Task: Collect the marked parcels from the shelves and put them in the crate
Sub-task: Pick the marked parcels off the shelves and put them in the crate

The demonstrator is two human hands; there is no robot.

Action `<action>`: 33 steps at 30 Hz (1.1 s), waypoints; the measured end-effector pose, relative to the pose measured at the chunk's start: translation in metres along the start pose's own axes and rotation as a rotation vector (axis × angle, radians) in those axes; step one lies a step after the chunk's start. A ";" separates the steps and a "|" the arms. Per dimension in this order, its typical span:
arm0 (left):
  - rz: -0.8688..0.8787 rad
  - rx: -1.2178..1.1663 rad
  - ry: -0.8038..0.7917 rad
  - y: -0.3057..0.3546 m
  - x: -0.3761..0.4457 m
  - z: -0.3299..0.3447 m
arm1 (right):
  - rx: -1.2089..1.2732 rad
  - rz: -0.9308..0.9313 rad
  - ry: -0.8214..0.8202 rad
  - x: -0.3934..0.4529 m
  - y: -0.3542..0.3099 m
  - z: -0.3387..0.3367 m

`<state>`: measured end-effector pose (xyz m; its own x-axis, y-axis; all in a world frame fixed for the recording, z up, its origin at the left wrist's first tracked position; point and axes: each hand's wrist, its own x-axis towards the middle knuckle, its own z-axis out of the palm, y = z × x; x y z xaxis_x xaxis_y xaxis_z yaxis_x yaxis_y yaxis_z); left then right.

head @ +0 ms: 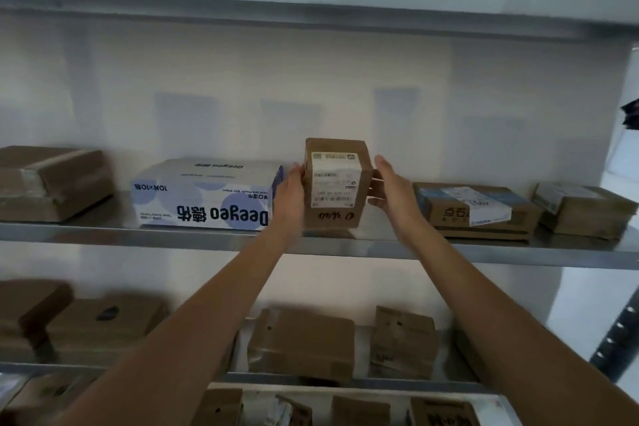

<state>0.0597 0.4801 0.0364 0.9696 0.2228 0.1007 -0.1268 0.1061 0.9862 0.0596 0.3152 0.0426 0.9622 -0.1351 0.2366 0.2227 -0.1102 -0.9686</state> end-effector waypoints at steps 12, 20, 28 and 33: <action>-0.017 0.035 -0.083 0.009 0.002 0.004 | 0.079 0.000 -0.012 -0.002 -0.010 -0.002; 0.020 -0.142 -0.068 0.003 -0.001 -0.001 | 0.364 0.045 -0.059 0.001 -0.006 -0.012; -0.208 -0.317 -0.376 -0.016 -0.010 0.024 | 0.735 0.216 -0.050 -0.002 0.006 0.008; -0.129 -0.400 -0.256 0.000 0.002 0.039 | 0.377 0.205 -0.121 -0.016 0.010 0.014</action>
<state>0.0693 0.4430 0.0418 0.9966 -0.0568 0.0600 -0.0244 0.4919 0.8703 0.0481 0.3301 0.0282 0.9988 0.0023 0.0480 0.0455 0.2764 -0.9600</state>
